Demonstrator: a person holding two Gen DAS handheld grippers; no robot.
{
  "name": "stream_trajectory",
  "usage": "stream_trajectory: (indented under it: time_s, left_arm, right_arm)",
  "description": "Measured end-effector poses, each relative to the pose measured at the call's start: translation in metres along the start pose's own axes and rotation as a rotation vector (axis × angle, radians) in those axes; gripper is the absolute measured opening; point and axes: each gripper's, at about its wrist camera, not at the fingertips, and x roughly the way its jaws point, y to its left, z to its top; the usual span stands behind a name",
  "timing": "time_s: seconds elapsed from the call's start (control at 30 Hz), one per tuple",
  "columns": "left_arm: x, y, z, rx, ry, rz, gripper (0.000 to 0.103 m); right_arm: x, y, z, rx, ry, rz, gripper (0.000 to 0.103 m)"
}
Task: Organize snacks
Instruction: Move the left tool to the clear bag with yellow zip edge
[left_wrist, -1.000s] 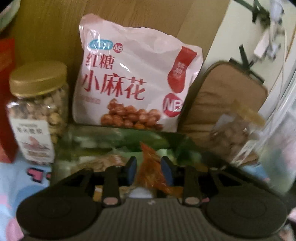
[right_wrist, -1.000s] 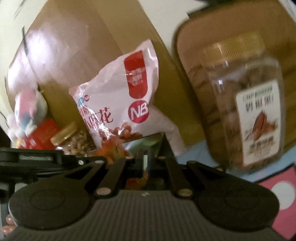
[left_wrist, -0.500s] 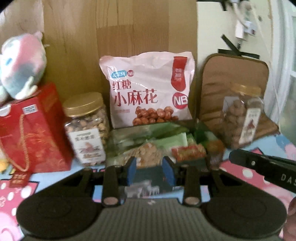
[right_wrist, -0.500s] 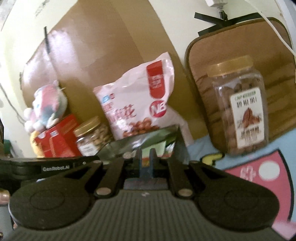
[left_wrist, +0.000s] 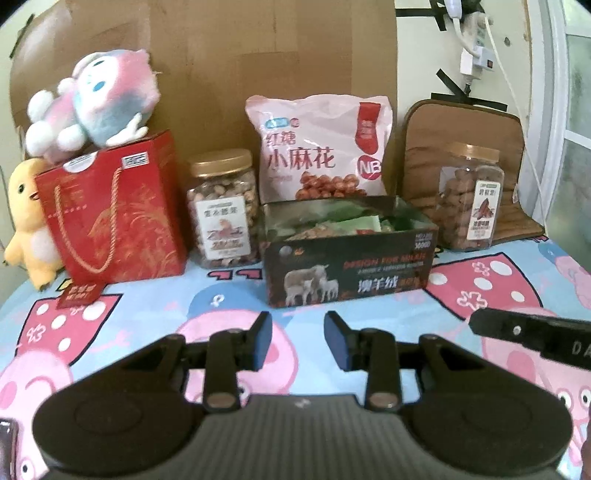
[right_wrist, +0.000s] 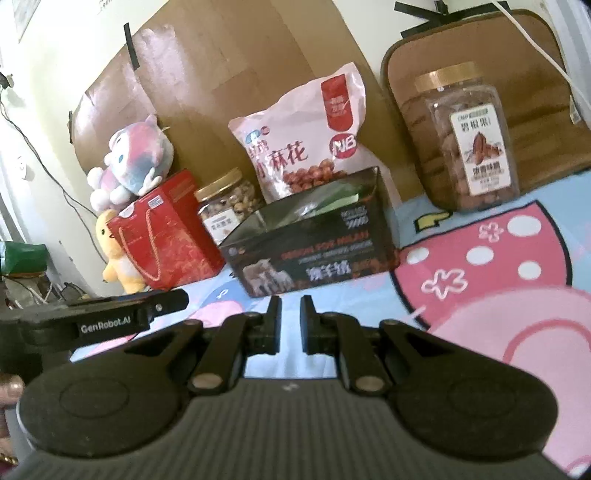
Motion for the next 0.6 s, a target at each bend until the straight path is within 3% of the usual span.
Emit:
stream_trajectory:
  time_s: [0.23, 0.33, 0.4, 0.6]
  left_arm:
    - [-0.013, 0.011, -0.015, -0.012, 0.002, 0.01, 0.033]
    - [-0.017, 0.018, -0.026, -0.03, 0.005, -0.002, 0.035]
    - [-0.018, 0.026, -0.038, -0.06, 0.02, -0.02, 0.035]
    - [-0.017, 0.047, -0.071, -0.14, 0.074, -0.098, 0.035]
  right_arm:
    - [-0.01, 0.021, -0.015, -0.035, 0.023, 0.032, 0.015]
    - [-0.013, 0.03, -0.026, -0.061, 0.053, 0.051, 0.022]
    - [-0.017, 0.034, -0.036, -0.085, 0.079, 0.068, 0.035]
    - [-0.028, 0.033, -0.07, -0.049, 0.213, 0.123, 0.035]
